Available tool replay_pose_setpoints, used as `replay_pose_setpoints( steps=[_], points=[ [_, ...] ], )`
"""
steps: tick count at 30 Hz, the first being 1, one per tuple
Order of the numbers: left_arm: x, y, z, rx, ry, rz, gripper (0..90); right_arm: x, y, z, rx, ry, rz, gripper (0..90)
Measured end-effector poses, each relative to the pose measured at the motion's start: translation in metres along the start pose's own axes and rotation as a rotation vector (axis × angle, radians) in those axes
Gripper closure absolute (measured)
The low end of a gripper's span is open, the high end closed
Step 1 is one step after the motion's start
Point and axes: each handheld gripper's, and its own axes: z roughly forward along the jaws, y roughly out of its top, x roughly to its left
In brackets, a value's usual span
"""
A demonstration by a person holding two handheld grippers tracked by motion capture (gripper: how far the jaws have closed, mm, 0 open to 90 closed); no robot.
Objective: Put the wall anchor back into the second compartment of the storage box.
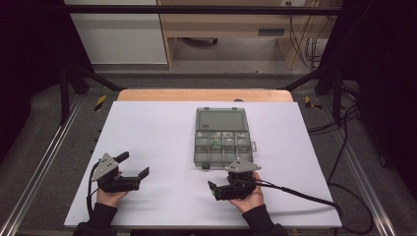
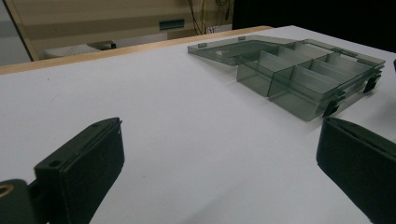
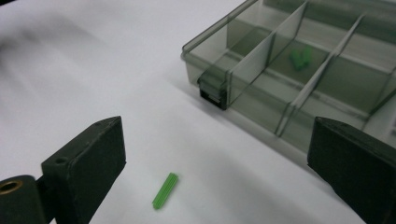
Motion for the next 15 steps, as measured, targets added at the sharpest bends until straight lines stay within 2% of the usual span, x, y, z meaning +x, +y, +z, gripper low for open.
replay_pose_setpoints(
  steps=[5, 11, 15],
  points=[
    [0.0, 0.0, 0.0, 0.001, -0.001, 0.0, 0.5, 0.002, -0.006, 0.009, 0.043, 0.015, -0.009, 10.2],
    [0.0, 0.0, 0.0, 0.003, 0.0, 0.002, 0.6, 0.005, -0.012, 0.015, 0.078, 0.068, -0.036, 27.7],
    [0.0, 0.0, 0.0, 0.004, -0.001, 0.003, 0.6, 0.006, -0.014, 0.017, 0.102, 0.073, -0.049, 38.7]
  ],
)
